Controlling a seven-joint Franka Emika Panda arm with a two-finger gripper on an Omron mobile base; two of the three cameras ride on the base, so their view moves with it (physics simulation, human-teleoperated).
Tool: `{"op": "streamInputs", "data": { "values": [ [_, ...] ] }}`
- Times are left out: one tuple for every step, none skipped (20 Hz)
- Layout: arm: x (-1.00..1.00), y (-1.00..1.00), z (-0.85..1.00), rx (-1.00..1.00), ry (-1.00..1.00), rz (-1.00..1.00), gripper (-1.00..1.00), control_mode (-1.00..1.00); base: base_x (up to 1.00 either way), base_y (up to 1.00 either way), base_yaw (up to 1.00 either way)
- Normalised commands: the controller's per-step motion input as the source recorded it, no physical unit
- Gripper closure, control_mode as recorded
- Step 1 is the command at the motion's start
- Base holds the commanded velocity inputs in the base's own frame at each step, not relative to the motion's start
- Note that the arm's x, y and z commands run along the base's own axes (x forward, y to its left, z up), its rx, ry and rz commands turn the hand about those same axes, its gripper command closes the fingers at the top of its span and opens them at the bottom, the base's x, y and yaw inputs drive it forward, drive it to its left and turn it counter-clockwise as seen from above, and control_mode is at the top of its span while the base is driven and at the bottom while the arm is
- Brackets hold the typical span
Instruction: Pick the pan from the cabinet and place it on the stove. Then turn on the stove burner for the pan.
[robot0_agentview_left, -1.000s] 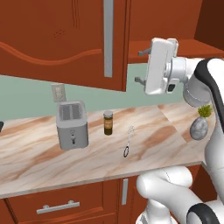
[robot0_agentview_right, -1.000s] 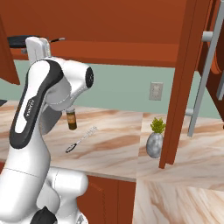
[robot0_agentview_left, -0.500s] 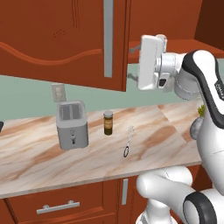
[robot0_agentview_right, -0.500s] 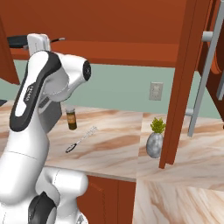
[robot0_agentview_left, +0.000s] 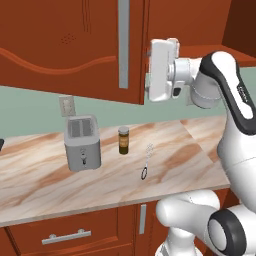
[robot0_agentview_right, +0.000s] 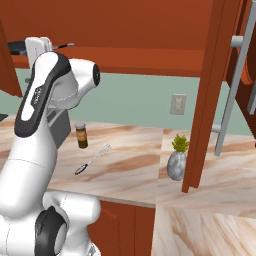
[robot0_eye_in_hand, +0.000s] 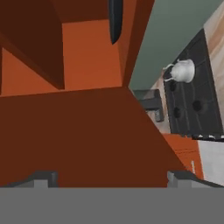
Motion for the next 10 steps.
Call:
{"op": "streamInputs", "data": {
  "values": [
    [-0.08,0.43,0.0,0.0,0.0,0.1,-1.0,-1.0,0.0,0.0,0.0],
    [-0.11,0.44,0.0,0.0,0.0,0.1,-1.0,-1.0,0.0,0.0,0.0],
    [-0.14,0.45,0.0,0.0,0.0,0.09,-1.0,-1.0,0.0,0.0,0.0],
    [-0.17,0.46,0.0,0.0,0.0,0.09,-1.0,-1.0,0.0,0.0,0.0],
    [-0.22,0.47,0.0,-0.01,0.0,0.09,-1.0,-1.0,0.0,0.0,0.0],
    [-0.34,0.47,0.0,-0.01,0.0,0.1,-1.0,-1.0,0.0,0.0,0.0],
    [-0.41,0.48,0.0,-0.02,0.0,0.1,-1.0,-1.0,0.0,0.0,0.0],
    [-0.58,0.49,0.03,-0.02,0.0,0.11,-1.0,-1.0,0.0,0.0,0.0],
    [-0.61,0.49,0.01,-0.02,0.0,0.11,-1.0,-1.0,0.0,0.0,0.0],
    [-0.67,0.5,0.02,-0.02,0.0,0.11,-1.0,-1.0,0.0,0.0,0.0]
  ]
}}
